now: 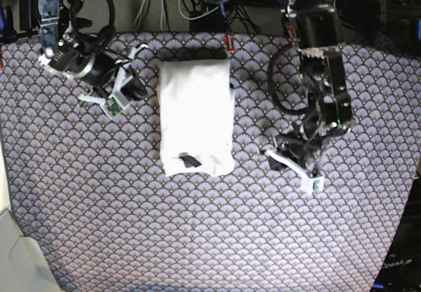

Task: Fold the T-shirt properly
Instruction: 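Press and straighten the bundle edges with both grippers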

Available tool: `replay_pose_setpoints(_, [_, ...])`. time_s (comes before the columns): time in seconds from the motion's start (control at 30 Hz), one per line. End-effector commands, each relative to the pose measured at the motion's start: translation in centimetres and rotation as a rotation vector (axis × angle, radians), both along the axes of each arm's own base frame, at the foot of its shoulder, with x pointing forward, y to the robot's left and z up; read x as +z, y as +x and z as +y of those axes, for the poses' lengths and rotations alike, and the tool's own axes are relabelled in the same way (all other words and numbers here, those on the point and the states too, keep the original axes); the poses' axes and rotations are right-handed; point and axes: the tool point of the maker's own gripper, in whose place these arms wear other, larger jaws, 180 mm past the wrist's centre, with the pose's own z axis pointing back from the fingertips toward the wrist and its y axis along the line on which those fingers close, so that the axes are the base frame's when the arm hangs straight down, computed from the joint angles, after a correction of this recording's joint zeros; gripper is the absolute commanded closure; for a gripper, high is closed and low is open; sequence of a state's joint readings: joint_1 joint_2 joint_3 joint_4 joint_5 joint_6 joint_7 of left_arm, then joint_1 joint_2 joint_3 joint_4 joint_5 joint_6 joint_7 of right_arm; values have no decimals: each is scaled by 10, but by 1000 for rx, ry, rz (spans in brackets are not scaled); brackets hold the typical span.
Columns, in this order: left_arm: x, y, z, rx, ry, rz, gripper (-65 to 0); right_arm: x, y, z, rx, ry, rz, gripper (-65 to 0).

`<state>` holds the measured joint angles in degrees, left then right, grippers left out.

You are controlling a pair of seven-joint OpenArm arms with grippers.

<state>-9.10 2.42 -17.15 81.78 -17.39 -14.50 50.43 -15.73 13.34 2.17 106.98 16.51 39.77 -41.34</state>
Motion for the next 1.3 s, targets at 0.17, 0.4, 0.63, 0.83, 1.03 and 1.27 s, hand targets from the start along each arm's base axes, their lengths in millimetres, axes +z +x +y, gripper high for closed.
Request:
replay_pose_setpoints(0.17, [20,-20,-1,-25,25,-49,-34,33,8,50,100,56,-73,-54])
replay_pose_setpoints(0.4, [17,-43,0,-27,37,-41,-34,27,6,90,186,109,-42,-54])
replay_pose_setpoints(0.63, [26,-48,-47,-155,32,-69,-34,-12,2,89,168,135,61,-54])
replay_pose_setpoints(0.83, [46,-32,-88,-233,-2,-128,-34,-25,-2,87,157,144,97,-54])
replay_pose_setpoints(1.03, [22,-5,-104,-248,-41,-48,-34,-26,-2,87,157,144,98,-54])
replay_pose_setpoints(1.27, [-19,19,-104,-187,-86,-16,-34,-26,-3,86,157,140,101,-54])
